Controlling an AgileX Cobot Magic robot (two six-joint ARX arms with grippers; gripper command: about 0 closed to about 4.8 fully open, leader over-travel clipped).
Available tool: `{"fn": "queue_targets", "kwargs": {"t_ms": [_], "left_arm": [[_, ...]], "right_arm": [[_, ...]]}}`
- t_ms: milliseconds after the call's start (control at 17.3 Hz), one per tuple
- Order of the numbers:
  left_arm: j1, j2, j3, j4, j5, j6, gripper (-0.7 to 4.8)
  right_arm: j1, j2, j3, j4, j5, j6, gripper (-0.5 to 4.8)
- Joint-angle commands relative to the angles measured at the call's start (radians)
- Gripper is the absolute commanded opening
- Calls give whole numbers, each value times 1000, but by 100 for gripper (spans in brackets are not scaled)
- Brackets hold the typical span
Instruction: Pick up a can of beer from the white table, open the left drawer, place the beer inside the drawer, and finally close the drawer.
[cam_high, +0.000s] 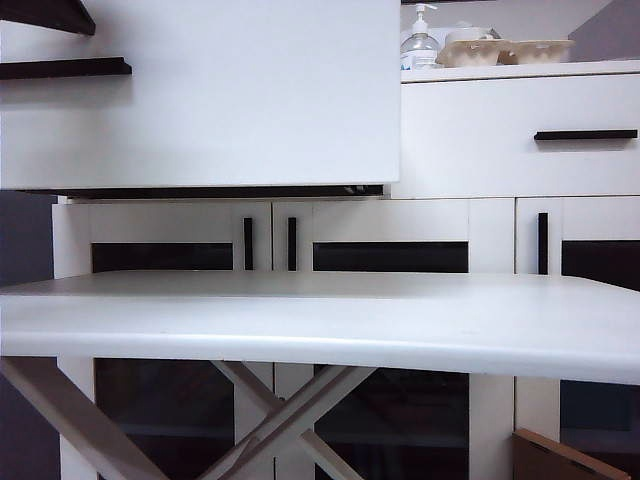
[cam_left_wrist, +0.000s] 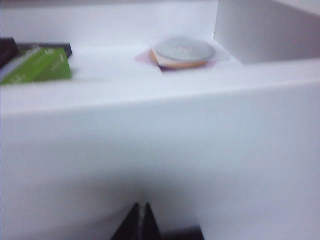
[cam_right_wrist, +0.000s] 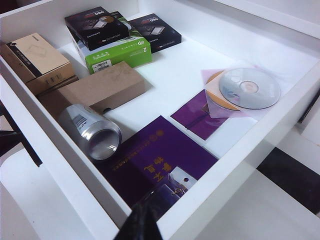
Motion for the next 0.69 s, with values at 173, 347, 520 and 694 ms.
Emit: {"fn": "queue_targets", "kwargs": {"t_ms": [173, 347, 520, 694], "left_arm": [[-1, 57, -2, 156, -49, 5, -6], [-1, 117, -2, 223, -48, 5, -6], [-1, 151, -2, 253, -50, 4, -6], [-1, 171, -2, 301, -68, 4, -6]], "right_arm": [[2, -4, 1, 13, -66, -6, -1], [2, -4, 1, -13, -92, -9, -1], [2, -4, 1, -95, -151, -45, -1], [2, -4, 1, -124, -165, -46, -1]]}}
